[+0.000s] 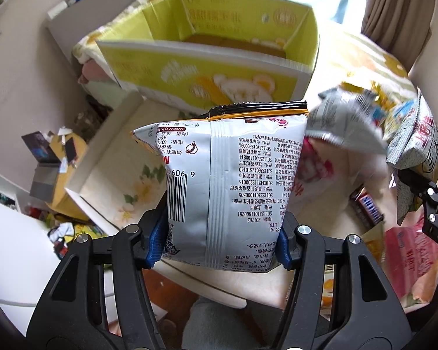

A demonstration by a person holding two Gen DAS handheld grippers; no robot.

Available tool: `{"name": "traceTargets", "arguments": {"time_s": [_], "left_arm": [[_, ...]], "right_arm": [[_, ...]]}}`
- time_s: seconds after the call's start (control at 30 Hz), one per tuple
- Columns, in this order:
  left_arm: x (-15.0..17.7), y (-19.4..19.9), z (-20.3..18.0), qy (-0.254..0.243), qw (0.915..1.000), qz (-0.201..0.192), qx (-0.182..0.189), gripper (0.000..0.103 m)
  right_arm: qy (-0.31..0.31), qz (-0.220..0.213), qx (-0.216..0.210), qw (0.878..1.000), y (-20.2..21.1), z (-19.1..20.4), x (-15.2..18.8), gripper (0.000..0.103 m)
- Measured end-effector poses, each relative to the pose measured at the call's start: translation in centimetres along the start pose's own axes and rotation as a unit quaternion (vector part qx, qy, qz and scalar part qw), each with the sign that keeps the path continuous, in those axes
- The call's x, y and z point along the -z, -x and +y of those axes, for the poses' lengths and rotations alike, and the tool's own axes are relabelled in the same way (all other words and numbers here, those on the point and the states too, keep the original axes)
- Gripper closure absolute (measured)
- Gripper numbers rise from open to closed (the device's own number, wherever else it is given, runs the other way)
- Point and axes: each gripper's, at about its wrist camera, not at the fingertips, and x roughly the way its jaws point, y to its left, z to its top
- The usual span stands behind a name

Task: Organize snacks
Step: 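Carry both bags into the yellow box and open both tools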

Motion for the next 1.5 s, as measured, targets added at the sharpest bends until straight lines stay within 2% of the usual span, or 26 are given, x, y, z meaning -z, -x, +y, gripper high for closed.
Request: {"name": "traceTargets", "arguments": {"time_s": [0.2, 0.3, 0.57, 0.8, 0.97, 1.13, 1.33, 1.5], "left_arm": [[-2.2, 4.1, 1.9, -0.001, 0.9988, -0.046, 0.017, 0.047], [-4.3, 5.5, 3.6, -0.007, 0.997, -0.07, 0.033, 0.047], [-13.4, 5.8, 8.0, -0.05, 0.9879, -0.119, 0.087, 0.047], [-22.0, 3.0, 10.5, -0.097, 0.9794, -0.139, 0.11, 0.047], [-27.0, -1.3, 10.8, -0.139, 0.9753, -0.107, 0.134, 0.047], [-30.1, -7.3, 10.0, -0.182, 0.9726, -0.05, 0.136, 0.047], [-30.6, -14.0, 8.0, -0.229, 0.9631, 0.019, 0.14, 0.047], [-29.7, -15.9, 7.8, -0.243, 0.9582, 0.044, 0.145, 0.047]], "right_arm": [[-0.04, -0.037, 0.012, 0.998, 2.8, -0.4, -2.0, 0.054], [-0.061, -0.051, 0.025, 0.997, 3.7, 0.0, -3.8, 0.054], [-0.172, -0.073, 0.03, 0.982, 4.6, 0.6, -11.2, 0.054], [-0.198, -0.068, 0.057, 0.976, 2.5, 1.7, -19.1, 0.054], [-0.232, -0.041, 0.055, 0.97, -1.1, 1.5, -23.2, 0.054], [-0.292, -0.008, 0.054, 0.955, -4.6, 1.0, -25.0, 0.054], [-0.345, 0.031, 0.058, 0.936, -8.1, 1.0, -25.4, 0.054], [-0.367, 0.047, 0.051, 0.928, -9.5, 0.6, -25.8, 0.054]]}}
